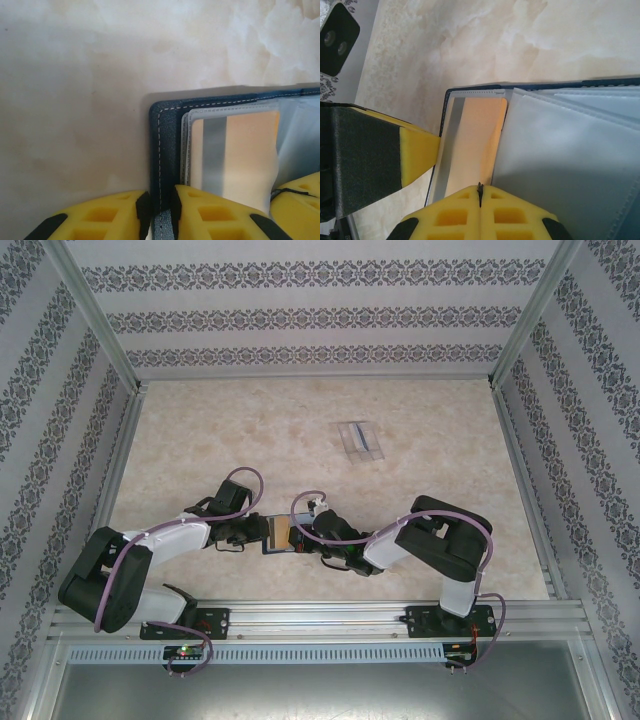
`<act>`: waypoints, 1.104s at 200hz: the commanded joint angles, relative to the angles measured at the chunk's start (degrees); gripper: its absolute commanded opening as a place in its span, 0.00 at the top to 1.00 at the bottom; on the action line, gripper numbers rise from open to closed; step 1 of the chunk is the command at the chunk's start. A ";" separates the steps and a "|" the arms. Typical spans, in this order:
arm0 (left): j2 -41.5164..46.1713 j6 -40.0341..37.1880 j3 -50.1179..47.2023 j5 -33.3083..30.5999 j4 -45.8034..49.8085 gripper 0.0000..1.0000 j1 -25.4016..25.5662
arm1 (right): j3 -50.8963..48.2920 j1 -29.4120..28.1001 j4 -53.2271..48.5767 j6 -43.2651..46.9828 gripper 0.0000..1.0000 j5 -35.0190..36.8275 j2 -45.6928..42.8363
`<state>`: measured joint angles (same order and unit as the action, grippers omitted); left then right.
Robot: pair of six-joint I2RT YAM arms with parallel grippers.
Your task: Put the credit cards into the card holder
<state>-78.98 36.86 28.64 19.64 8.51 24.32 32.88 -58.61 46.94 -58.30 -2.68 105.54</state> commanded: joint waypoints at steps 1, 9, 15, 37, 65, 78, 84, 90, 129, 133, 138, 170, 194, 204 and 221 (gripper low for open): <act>-5.58 0.30 -3.64 5.01 -6.42 0.72 2.28 | 0.82 -0.16 -2.20 0.95 1.00 -2.29 0.17; -5.29 0.40 -3.65 4.84 -6.34 0.72 2.29 | 0.33 0.19 -3.00 1.43 0.99 -1.98 -0.89; -5.07 0.57 -3.80 4.54 -6.32 0.72 2.25 | -0.06 0.56 -3.66 1.65 0.96 -1.88 -1.78; -5.12 0.61 -3.93 4.16 -6.14 0.68 2.24 | -1.85 2.10 -6.40 3.08 0.92 -2.04 -5.76; -4.00 1.08 -3.94 3.00 -5.19 0.68 2.30 | -3.24 4.46 -13.48 5.71 0.86 -3.83 -13.08; -3.99 1.09 -4.28 2.82 -5.45 0.68 2.25 | -2.85 4.97 -18.61 7.98 0.83 -3.30 -16.94; -4.03 1.08 -4.17 2.84 -5.50 0.68 2.23 | -2.31 5.00 -21.99 9.31 0.82 -2.16 -18.63; -4.08 1.10 -4.04 2.83 -5.31 0.68 2.27 | -1.30 5.00 -25.42 11.05 0.81 -0.67 -19.95; -4.75 1.11 -3.70 2.45 -5.27 0.68 2.17 | 5.31 5.87 -41.75 19.54 0.67 5.02 -24.86; -4.83 1.10 -3.65 2.44 -5.26 0.68 2.25 | 5.83 5.88 -42.46 19.86 0.66 4.67 -24.73; -4.87 1.06 -3.57 2.43 -5.22 0.68 2.22 | 6.51 5.88 -43.46 19.62 0.64 4.20 -24.34; -4.21 1.36 -4.12 1.70 -5.10 0.68 2.22 | 10.45 4.34 -49.61 10.06 0.58 -5.95 -19.75; -3.33 1.65 -4.23 1.34 -4.96 0.68 2.30 | 9.04 2.30 -48.60 4.92 0.57 -6.41 -17.61; -3.38 1.79 -4.39 1.32 -5.09 0.68 2.16 | 8.57 2.27 -48.28 3.43 0.57 -6.43 -17.14; -4.07 1.45 -4.11 1.70 -5.10 0.69 2.15 | 8.01 2.21 -47.77 2.55 0.57 -6.03 -17.00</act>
<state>-77.89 37.76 27.81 19.86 7.25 24.32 42.04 -56.18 0.64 -51.31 -7.73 88.16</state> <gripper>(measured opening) 0.317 0.432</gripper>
